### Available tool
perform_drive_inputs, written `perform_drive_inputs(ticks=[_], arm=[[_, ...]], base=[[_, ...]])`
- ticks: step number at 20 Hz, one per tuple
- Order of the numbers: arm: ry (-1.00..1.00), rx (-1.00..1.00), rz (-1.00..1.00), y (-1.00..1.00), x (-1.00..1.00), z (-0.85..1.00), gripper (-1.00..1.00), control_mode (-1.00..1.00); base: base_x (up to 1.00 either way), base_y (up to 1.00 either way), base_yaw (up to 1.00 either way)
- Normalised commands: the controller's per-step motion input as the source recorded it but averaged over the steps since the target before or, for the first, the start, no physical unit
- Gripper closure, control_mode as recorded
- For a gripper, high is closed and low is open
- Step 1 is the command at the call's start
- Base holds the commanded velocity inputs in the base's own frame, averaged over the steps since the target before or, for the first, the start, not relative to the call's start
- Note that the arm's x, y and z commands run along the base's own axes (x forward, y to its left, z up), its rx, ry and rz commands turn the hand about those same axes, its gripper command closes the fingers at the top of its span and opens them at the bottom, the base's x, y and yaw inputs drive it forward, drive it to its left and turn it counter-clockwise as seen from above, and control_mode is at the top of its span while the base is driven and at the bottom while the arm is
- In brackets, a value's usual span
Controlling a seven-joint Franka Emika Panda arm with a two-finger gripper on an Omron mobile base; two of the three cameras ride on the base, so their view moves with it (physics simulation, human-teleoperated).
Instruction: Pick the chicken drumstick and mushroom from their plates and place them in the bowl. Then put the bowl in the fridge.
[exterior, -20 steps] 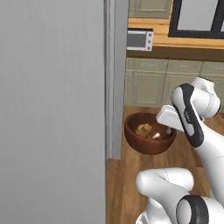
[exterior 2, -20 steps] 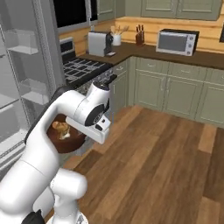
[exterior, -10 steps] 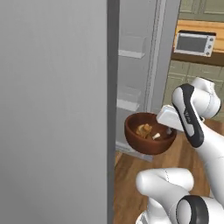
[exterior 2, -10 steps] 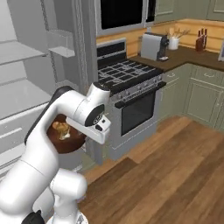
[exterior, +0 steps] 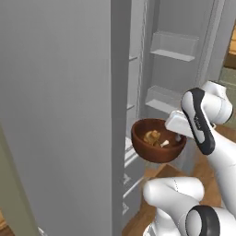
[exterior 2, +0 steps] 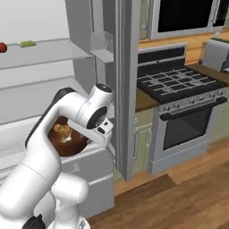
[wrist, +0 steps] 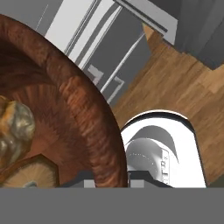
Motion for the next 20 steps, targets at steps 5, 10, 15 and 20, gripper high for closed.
perform_drive_inputs(ticks=[5, 10, 15, 20], arm=[[0.0, 0.0, 0.0, 0.0, 0.0, 0.0, 1.0, 1.0], [0.0, 0.0, 0.0, 0.0, 0.0, 0.0, 1.0, 1.0], [0.0, 0.0, 0.0, 0.0, 0.0, 0.0, 1.0, 1.0], [0.0, 0.0, 0.0, 0.0, 0.0, 0.0, 1.0, 1.0]], base=[[0.39, -0.03, 0.52], [0.33, -0.11, 0.54], [0.28, -0.28, 0.51], [0.22, -0.4, 0.37]])
